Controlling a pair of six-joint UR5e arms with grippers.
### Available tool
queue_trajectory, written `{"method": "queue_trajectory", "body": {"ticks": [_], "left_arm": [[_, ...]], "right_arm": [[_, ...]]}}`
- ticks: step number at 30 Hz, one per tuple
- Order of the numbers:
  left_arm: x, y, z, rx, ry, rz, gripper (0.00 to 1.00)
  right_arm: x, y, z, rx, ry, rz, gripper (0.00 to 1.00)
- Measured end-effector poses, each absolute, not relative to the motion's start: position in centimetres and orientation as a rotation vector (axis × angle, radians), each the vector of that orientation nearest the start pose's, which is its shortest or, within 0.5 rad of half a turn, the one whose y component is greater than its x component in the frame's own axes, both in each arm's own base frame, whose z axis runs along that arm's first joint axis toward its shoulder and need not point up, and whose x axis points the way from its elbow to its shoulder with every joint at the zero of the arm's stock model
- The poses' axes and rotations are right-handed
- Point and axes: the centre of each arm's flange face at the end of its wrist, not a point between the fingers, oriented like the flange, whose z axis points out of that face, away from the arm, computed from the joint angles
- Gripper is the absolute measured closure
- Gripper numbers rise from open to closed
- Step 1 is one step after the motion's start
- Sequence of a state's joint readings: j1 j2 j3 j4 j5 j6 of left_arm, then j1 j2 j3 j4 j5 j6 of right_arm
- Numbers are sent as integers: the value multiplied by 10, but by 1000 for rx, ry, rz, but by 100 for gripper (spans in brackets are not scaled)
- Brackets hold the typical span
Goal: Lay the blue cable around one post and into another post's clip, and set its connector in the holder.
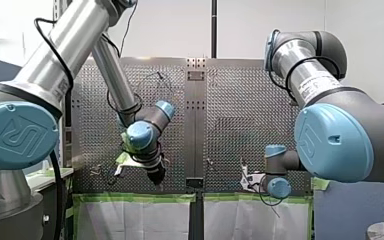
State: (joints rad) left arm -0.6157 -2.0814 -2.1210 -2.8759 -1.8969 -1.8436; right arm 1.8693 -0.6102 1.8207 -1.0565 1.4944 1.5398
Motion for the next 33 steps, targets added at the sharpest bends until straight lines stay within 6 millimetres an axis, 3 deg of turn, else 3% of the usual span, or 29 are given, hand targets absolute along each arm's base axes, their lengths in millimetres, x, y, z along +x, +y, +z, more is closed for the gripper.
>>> {"method": "queue_trajectory", "body": {"ticks": [6, 10, 26, 33], "left_arm": [[247, -299, 40, 266, 2309, -50, 0], [246, -298, 36, 277, 2287, -53, 0], [303, -342, 1, 240, 2143, -126, 0], [319, -354, -20, 218, 2093, -140, 0]], "right_arm": [[302, -499, -76, 1627, -1075, 1373, 100], [304, -497, -76, 1636, -1068, 1383, 100], [310, -487, -76, 1707, -1004, 1391, 100], [308, -478, -61, 1704, -993, 1391, 100]]}}
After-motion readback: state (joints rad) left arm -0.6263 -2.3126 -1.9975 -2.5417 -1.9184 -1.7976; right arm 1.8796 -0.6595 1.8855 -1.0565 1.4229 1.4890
